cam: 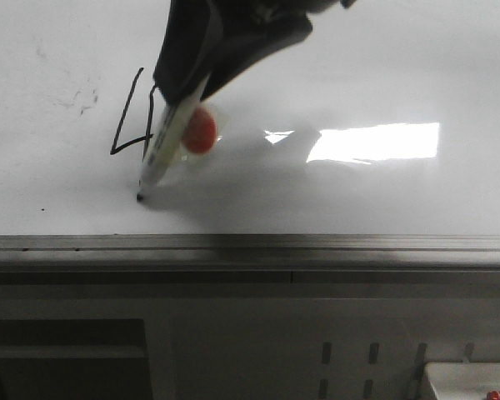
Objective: Write number 4 on whiteboard
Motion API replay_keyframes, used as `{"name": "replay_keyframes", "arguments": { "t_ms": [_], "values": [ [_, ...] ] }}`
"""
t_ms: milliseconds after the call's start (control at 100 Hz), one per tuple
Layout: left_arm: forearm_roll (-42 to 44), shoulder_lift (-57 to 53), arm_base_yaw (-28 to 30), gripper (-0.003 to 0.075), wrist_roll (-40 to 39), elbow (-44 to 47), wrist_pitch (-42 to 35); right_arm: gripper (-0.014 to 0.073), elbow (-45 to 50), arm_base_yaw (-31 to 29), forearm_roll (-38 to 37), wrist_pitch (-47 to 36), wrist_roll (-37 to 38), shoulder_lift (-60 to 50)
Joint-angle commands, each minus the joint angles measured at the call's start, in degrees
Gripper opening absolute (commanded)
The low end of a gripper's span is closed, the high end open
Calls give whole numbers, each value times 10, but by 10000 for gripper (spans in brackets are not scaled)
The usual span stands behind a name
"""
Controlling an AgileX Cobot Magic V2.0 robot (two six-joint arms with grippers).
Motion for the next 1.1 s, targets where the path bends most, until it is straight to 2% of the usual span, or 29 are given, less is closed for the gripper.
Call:
{"name": "replay_keyframes", "arguments": {
  "t_ms": [0,180,320,420,540,800,870,920,1000,1090],
  "values": [
    [7,-1,1,439,-6,-17,-40,-64,-2,-2,-23,-22,-4,-11],
    [83,5,-4,439,-6,-17,-74,-64,-2,10,-20,-38,-6,-37],
    [194,41,-26,439,-6,-17,-100,-64,-32,45,-20,-15,-6,-46],
    [173,81,-32,439,-6,-17,-114,-64,-52,74,-20,-9,-9,-46],
    [168,118,-32,439,-6,-18,-176,-64,-67,91,-20,-12,-9,-45],
    [168,172,-32,433,-6,-42,-189,-64,-69,107,12,-12,-9,-43],
    [169,179,-32,345,-6,-42,-189,-64,-69,107,12,-18,-9,-43],
    [171,180,-32,222,-6,-42,-185,-64,-69,107,12,-19,-9,-43],
    [171,180,-32,-25,-6,-42,-184,-64,-69,107,12,-18,-9,-43],
    [174,180,-32,-20,-6,-42,-182,-64,-69,107,12,-19,-9,-43]
  ]
}}
